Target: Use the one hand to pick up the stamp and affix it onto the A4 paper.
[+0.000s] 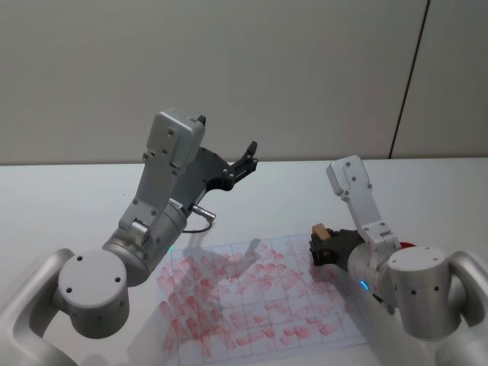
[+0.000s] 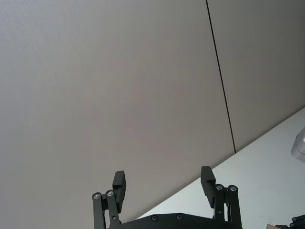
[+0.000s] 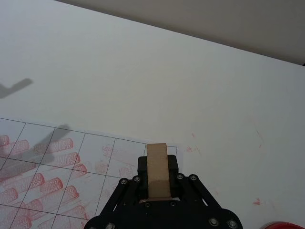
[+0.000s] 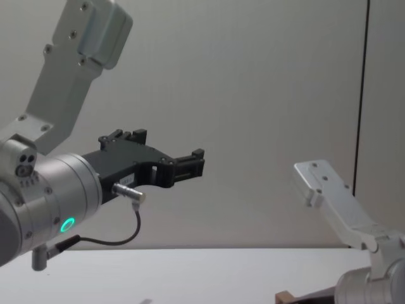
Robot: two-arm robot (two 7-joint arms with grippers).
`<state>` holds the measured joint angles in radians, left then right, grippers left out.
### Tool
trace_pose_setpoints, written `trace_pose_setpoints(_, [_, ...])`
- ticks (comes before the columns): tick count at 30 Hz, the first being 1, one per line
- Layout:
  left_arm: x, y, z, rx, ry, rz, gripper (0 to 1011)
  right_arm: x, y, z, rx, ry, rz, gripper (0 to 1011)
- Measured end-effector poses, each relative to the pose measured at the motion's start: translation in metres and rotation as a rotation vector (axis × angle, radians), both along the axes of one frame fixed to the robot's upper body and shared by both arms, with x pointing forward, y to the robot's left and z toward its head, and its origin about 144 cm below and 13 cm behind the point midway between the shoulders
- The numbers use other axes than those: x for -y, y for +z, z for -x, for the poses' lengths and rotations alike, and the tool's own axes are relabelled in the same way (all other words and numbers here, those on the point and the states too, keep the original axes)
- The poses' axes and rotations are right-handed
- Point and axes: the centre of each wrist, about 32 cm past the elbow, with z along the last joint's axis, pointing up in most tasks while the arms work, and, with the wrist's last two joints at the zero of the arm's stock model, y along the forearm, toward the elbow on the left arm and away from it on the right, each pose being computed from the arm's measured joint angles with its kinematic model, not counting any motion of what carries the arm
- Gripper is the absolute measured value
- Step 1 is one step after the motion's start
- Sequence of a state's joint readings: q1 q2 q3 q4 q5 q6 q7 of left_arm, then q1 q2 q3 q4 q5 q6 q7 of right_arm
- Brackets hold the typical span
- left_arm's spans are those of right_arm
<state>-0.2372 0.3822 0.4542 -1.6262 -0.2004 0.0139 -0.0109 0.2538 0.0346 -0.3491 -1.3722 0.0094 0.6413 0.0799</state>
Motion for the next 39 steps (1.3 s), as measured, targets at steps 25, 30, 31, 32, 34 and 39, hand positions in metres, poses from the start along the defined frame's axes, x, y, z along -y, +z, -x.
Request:
trace_pose_setpoints(25, [0.0,0.0,0.0,0.0,0.0,0.0,1001,0.006,-0.007,0.005,-0.001,0.01,-0.038,220])
trace_pose_setpoints(30, [0.0,0.0,0.0,0.0,0.0,0.0,1001,0.007,-0.001,0.007,0.034,0.005,-0.06,220])
trace_pose_setpoints(31, [0.0,0.0,0.0,0.0,0.0,0.0,1002,0.007,0.002,0.007,0.045,0.005,-0.067,220])
trace_pose_setpoints(32, [0.0,0.0,0.0,0.0,0.0,0.0,1001,0.007,0.003,0.007,0.051,0.005,-0.071,220])
trace_pose_setpoints(34, [0.0,0.0,0.0,0.0,0.0,0.0,1002,0.008,0.009,0.007,0.074,0.003,-0.081,220])
trace_pose_setpoints(39, [0.0,0.0,0.0,0.0,0.0,0.0,1001,0.011,0.027,0.006,0.153,-0.013,-0.113,220])
